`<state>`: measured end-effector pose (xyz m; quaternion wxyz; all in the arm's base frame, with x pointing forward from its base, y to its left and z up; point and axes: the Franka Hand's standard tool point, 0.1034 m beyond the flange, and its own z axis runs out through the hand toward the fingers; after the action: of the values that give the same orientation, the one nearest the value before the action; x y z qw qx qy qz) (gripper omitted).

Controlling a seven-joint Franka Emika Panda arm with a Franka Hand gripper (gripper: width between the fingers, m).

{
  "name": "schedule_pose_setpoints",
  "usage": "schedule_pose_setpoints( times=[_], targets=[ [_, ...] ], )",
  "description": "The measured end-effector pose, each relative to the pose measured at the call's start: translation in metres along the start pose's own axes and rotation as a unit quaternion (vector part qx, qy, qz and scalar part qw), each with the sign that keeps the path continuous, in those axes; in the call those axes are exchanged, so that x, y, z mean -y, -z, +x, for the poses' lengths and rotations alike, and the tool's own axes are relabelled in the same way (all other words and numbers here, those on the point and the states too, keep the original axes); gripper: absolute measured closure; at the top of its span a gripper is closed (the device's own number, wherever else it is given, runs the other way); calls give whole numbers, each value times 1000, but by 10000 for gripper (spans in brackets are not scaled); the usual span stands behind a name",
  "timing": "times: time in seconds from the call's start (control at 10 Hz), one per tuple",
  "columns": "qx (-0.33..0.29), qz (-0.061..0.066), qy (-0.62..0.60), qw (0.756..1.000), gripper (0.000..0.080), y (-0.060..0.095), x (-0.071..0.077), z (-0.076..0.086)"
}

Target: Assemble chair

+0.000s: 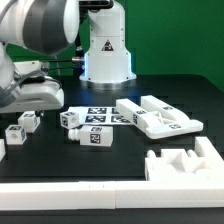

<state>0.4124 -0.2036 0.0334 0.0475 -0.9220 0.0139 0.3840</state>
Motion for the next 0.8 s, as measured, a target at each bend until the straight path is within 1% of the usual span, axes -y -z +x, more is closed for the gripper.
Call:
schedule_pose_setpoints(
  times=[0.1, 0.4, 0.5, 0.6, 0.7, 0.8],
  targets=[
    [-3, -3, 7, 1000, 150, 3, 2, 1],
    [0, -4, 9, 1000, 150, 1, 4, 2],
    [27, 2, 11, 1000, 150, -4, 7, -1],
    [30, 4, 9, 999, 150, -8, 3, 2],
    [39, 5, 10, 999, 150, -9, 5, 1],
    [66, 10, 11, 998, 150, -12, 9, -1]
  ],
)
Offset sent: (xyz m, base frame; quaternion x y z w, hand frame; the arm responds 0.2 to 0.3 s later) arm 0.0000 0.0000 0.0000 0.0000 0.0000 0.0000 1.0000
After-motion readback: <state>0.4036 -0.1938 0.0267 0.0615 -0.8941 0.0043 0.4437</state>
